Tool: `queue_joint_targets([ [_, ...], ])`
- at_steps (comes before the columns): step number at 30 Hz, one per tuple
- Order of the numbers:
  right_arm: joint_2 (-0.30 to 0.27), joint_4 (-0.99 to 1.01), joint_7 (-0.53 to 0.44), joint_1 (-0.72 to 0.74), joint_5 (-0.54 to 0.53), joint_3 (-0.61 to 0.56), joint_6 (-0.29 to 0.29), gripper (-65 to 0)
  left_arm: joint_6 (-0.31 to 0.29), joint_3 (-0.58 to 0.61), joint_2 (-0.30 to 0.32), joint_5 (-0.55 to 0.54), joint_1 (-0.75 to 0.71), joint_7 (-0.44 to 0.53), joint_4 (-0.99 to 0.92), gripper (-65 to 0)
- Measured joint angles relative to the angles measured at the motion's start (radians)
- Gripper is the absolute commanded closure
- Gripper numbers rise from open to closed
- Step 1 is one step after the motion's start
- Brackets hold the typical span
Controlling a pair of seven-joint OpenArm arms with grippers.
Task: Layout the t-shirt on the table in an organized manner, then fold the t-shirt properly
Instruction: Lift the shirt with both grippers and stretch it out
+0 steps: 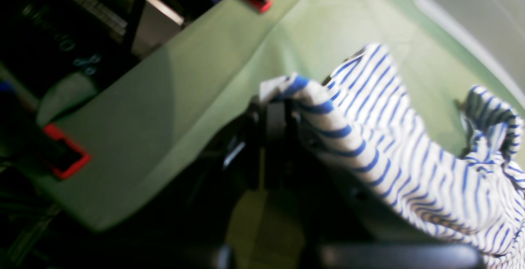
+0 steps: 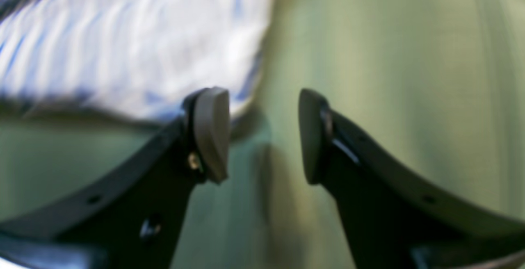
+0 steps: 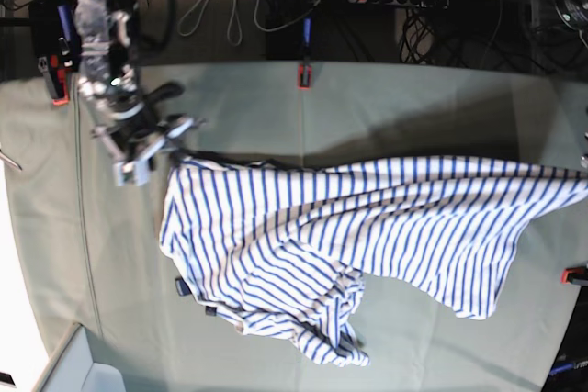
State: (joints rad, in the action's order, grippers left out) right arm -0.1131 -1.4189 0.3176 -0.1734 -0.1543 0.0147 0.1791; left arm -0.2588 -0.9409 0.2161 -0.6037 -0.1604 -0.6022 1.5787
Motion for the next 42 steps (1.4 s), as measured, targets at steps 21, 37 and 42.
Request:
queue_joint_targets([
  [21,-0.006,0.146,-0.032,0.080,0.000,-0.067,-0.002,-41.6,0.000,-0.004,0.013,0.004,-0.008,0.003,-0.031,-0.2],
  [37,-0.006,0.099,0.003,0.150,0.002,-0.069,0.000,-1.2,0.000,-0.004,0.011,0.004,-0.008,0.003,-0.026,-0.2],
  [42,-0.006,0.056,0.007,0.245,-0.001,-0.069,0.002,0.0,0.000,-0.004,0.042,0.004,-0.006,0.004,-0.025,-0.2],
])
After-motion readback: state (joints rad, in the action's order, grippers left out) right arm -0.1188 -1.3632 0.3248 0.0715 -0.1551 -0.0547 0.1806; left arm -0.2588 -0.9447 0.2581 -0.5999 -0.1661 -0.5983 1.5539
